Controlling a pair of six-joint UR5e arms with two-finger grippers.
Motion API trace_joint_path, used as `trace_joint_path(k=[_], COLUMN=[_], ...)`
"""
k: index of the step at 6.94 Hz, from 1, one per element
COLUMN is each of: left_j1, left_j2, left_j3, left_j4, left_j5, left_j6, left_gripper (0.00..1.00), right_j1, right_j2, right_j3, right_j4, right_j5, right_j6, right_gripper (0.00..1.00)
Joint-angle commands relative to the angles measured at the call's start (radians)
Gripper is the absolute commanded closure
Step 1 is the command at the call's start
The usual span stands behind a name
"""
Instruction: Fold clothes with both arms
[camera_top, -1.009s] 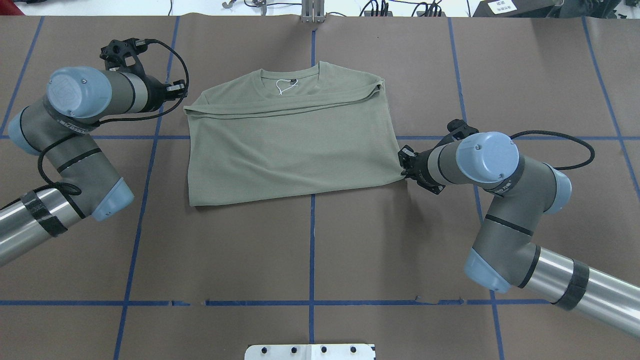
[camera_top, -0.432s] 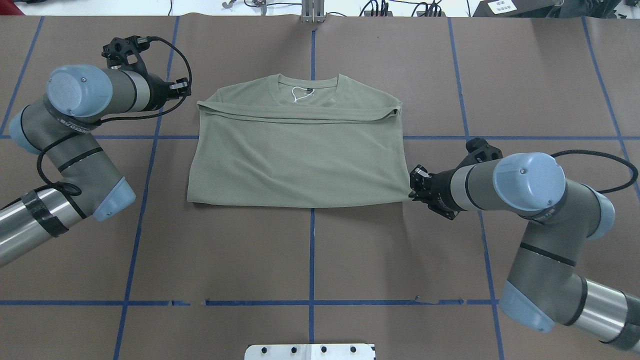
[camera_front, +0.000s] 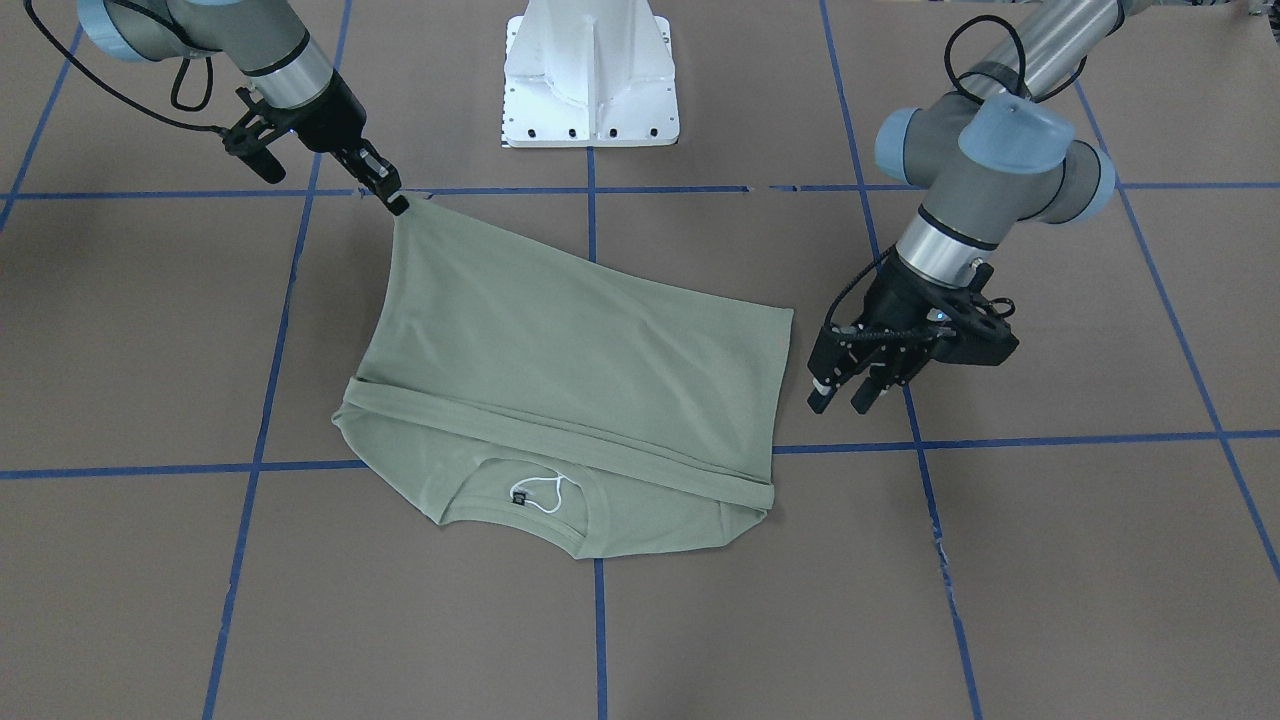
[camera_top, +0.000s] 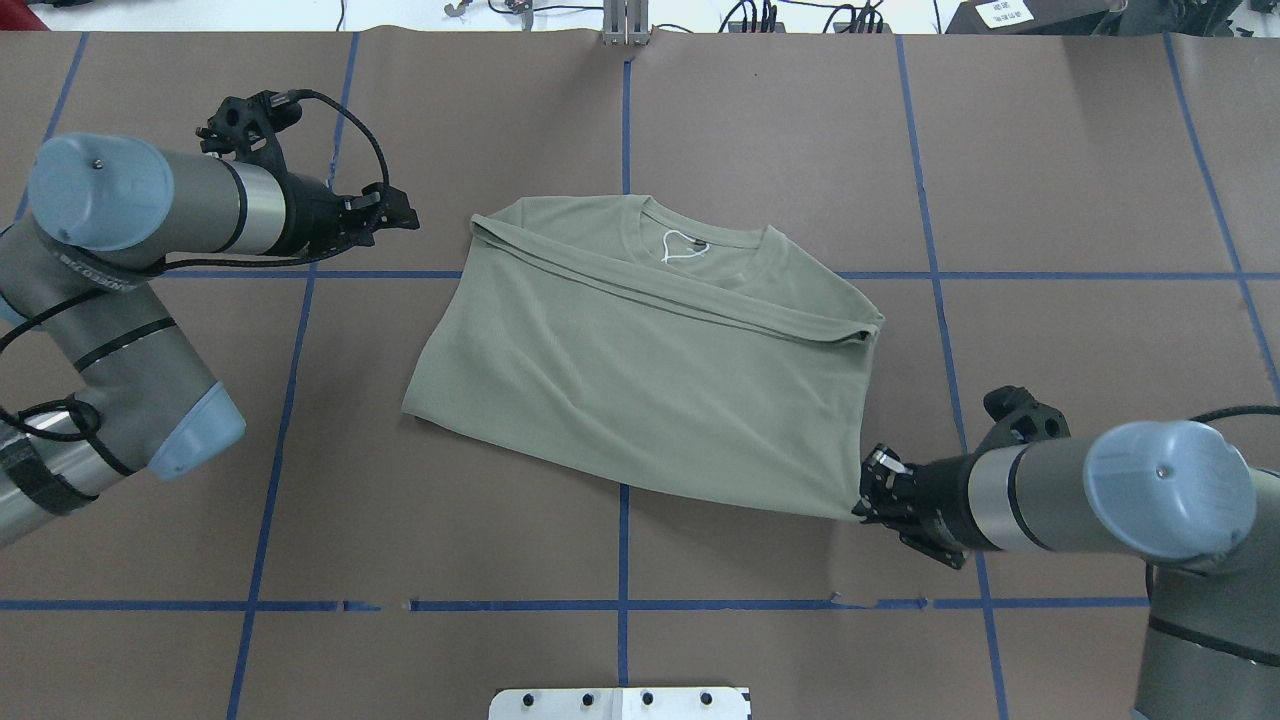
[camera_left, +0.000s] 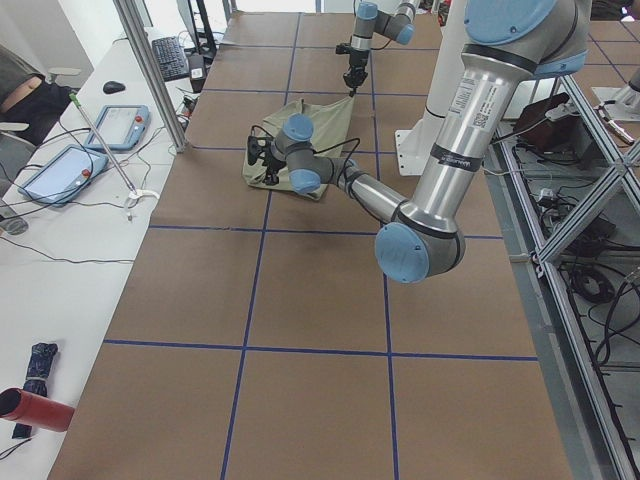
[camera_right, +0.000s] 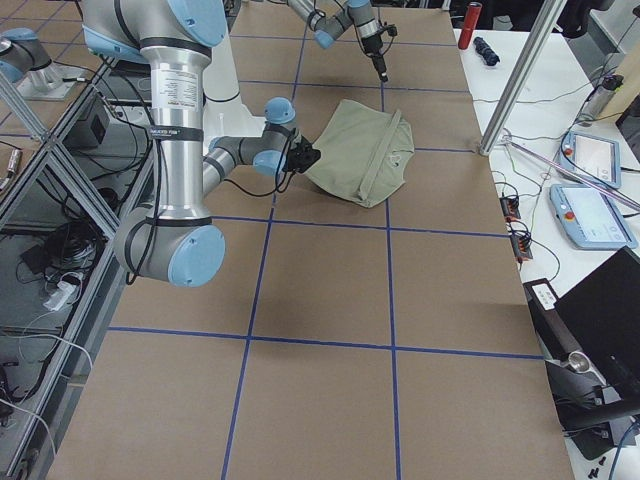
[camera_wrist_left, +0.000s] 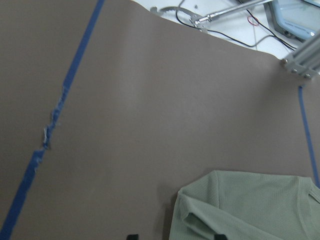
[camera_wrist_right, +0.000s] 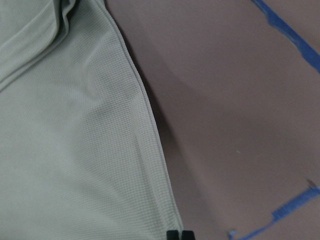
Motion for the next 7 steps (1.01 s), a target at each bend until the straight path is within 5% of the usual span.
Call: trace_joint_path(k=[1, 2, 3, 4, 5, 7], left_j1=[0.096, 0.169, 0.186, 0.217, 0.255, 0.284], left_j2=[0.064, 0.071, 0.074, 0.074, 0.075, 0.08], left_j3=[-0.148, -0.173, -0.201, -0.219, -0.216, -0.207], left_j4=[-0.001, -0.001, 0.001, 0.001, 0.001, 0.013], left_j5=[-0.032, -0.023, -0.024, -0.026, -0.018, -0.007], left_j6=[-0.133, -0.133, -0.185, -0.296, -0.317, -0.339], left_gripper=[0.33, 0.27, 0.0, 0.0, 0.0, 0.0], right_j1=[-0.167, -0.24, -0.287, -0.328, -0.362, -0.388], right_j2=[-0.118, -0.138, -0.15, -0.153, -0.155, -0.158], right_j3=[0.08, 0.086, 0.088, 0.088, 0.088, 0.095], right_j4=[0.0, 0.0, 0.0, 0.0, 0.0, 0.0], right_j5=[-0.001, -0.002, -0.008, -0.013, -0.054, -0.142], right_j6=[0.012, 0.026, 0.026, 0.026, 0.032, 0.038], right_gripper=[1.0, 1.0, 1.0, 0.86, 0.01, 0.0])
